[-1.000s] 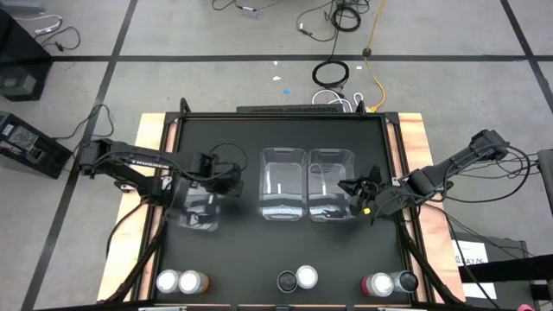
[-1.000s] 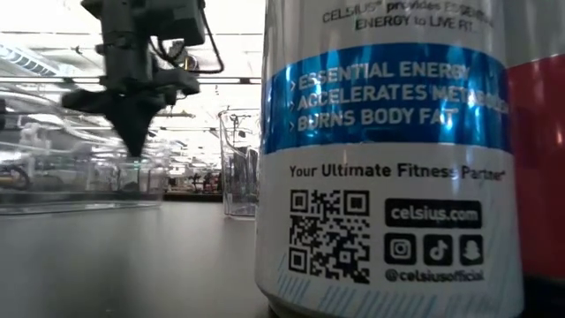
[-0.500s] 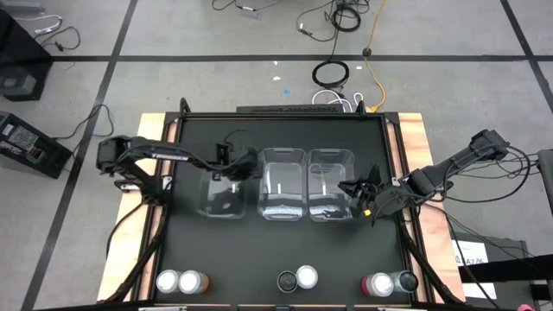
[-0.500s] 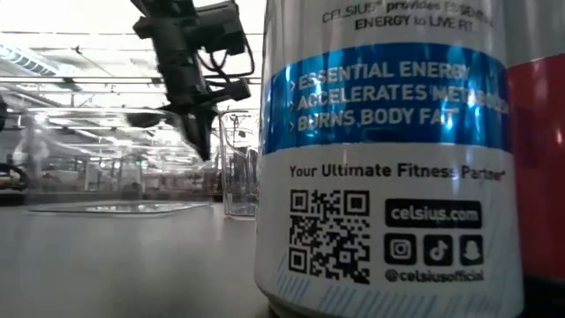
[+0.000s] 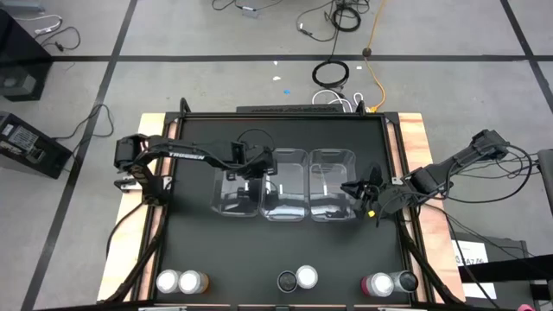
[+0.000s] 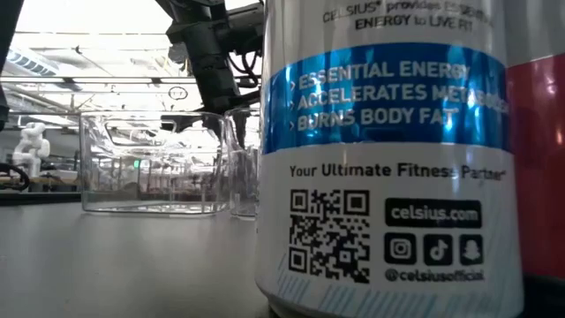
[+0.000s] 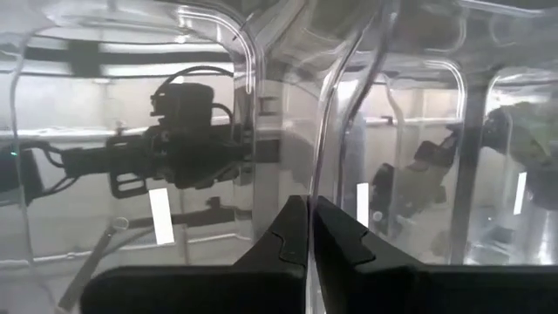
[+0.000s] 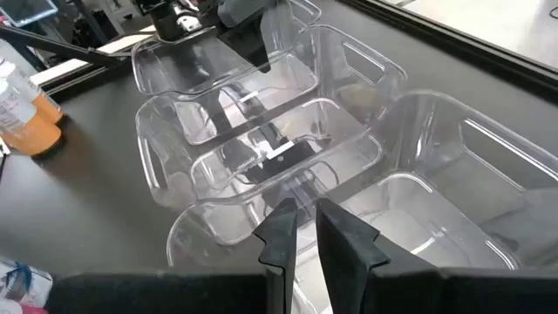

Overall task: Sort soda cans
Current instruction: Move the left transparent bin to the middle left of the table, then put the left pink-white soda can into the center transparent bin

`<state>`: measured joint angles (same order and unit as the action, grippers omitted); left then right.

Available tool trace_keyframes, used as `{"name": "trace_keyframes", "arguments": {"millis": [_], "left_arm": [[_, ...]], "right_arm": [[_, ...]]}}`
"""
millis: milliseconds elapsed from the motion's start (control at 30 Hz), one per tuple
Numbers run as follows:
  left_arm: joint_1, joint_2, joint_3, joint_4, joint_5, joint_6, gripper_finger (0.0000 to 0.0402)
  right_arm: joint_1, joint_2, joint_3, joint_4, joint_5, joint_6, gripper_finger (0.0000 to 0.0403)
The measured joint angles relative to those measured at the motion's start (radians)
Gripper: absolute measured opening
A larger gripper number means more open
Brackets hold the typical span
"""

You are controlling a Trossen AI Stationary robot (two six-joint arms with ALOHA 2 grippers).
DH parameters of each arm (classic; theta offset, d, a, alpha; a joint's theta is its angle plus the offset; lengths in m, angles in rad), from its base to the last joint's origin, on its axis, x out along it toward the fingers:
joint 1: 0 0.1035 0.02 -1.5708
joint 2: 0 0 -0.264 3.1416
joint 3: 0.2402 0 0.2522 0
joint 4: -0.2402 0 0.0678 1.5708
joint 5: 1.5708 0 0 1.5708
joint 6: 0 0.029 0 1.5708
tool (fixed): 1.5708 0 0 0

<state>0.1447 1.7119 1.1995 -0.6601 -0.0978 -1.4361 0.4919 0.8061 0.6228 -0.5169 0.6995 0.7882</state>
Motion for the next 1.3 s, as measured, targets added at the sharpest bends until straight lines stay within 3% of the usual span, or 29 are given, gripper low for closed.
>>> {"name": "trace_keyframes", "arguments": {"millis": [367,833,1033,1300], "left_arm": [[-0.008,0.002,0.0,0.0,0.003,0.031,0.0107],[-0.002,-0.134,0.0,-0.013,-0.003,0.12,0.012],[-0.027,-0.251,0.0,0.002,-0.021,0.293,0.012],[-0.208,-0.391,0.0,-0.02,-0.168,0.631,0.0121]], "right_arm": [[0.0,-0.017,0.0,-0.017,-0.026,-0.041,0.0038],[0.0,-0.017,0.0,-0.01,-0.025,-0.015,0.0038],[0.0,-0.017,0.0,-0.01,-0.025,0.011,0.0038],[0.0,-0.017,0.0,-0.01,-0.025,0.096,0.0038]]}}
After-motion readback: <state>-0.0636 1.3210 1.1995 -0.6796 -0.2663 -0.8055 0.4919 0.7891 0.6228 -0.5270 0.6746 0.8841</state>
